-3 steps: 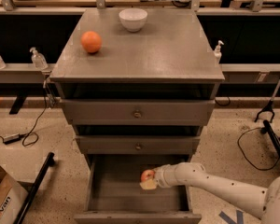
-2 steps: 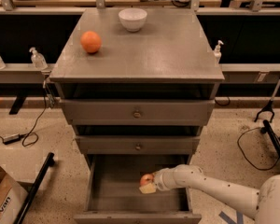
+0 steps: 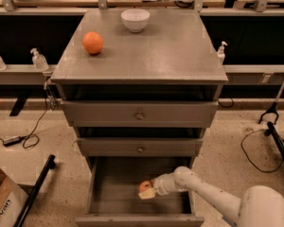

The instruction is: Place apple into bottom drawer

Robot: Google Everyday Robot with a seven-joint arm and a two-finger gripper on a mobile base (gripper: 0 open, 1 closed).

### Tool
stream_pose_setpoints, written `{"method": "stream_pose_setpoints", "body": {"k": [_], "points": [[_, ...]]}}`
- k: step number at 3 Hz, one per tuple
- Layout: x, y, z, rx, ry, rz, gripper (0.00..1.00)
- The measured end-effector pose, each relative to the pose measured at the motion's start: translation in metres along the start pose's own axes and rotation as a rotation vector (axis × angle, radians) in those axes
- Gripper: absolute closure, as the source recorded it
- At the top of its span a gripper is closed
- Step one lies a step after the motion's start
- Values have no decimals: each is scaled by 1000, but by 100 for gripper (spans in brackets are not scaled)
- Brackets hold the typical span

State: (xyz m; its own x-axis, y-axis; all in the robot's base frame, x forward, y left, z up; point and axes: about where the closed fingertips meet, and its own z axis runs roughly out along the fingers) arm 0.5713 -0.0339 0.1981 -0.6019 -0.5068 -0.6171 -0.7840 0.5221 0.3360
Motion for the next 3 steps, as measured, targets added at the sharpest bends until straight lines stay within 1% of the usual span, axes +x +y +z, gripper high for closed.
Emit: {"method": "stream_pose_setpoints", "body": {"k": [1,2,3], "points": [[8,-10,21,-39,2,15,100],[19,-16,41,-62,7,44,83],[28,-20,58,-81,15,72,59]]}}
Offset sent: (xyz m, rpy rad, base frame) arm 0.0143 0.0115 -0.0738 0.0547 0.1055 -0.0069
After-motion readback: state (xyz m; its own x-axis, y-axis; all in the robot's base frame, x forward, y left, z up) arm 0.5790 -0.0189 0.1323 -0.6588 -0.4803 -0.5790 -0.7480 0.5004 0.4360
